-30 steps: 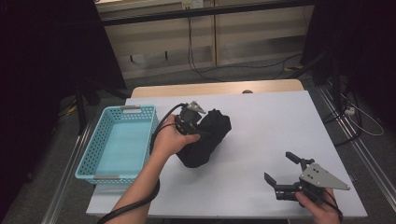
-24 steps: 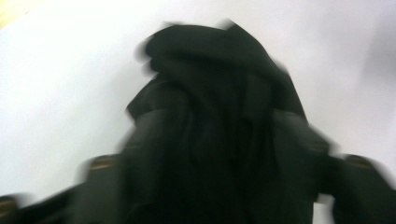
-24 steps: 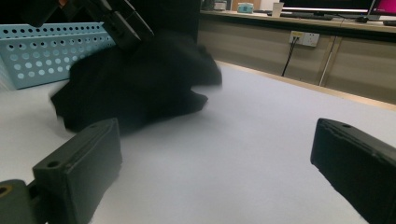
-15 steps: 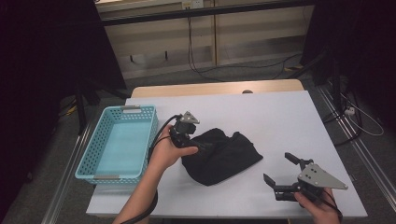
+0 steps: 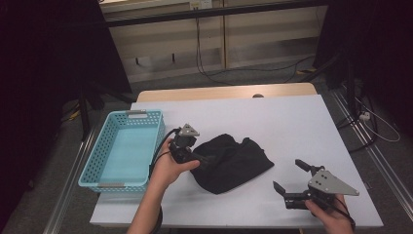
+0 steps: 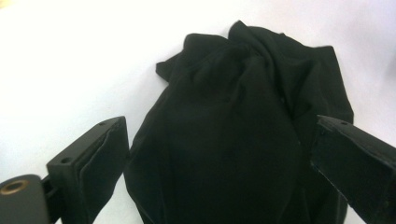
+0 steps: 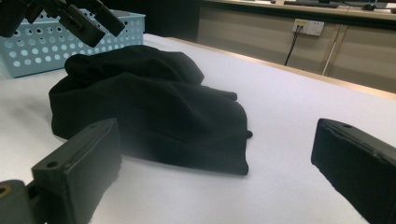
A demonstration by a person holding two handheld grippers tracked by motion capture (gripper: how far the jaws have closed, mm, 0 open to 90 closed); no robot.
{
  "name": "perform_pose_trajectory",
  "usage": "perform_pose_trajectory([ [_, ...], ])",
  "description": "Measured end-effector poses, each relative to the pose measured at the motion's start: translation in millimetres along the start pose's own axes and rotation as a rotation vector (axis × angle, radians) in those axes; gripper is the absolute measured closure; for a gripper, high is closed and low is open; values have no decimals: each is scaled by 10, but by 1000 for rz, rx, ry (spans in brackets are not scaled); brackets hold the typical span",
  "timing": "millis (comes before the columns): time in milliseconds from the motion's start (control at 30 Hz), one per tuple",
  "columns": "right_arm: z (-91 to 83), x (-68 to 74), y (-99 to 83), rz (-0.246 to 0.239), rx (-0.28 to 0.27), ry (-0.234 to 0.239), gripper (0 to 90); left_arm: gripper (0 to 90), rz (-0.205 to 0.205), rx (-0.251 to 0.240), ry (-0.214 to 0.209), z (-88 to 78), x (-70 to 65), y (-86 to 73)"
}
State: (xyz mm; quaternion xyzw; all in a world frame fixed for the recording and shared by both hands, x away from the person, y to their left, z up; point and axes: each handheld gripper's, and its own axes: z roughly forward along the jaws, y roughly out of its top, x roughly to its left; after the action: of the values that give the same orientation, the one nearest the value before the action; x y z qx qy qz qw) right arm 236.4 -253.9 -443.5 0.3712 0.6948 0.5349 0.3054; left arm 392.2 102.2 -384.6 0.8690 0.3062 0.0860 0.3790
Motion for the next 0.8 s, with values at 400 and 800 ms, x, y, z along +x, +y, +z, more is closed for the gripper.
perform_pose_trajectory([
  [400, 88, -28, 47, 9, 36, -1, 3, 72, -20, -26, 39, 15, 42, -48],
  [800, 364, -5, 105, 17, 105, 15, 8, 245, -34, -35, -8, 204, -98, -16],
])
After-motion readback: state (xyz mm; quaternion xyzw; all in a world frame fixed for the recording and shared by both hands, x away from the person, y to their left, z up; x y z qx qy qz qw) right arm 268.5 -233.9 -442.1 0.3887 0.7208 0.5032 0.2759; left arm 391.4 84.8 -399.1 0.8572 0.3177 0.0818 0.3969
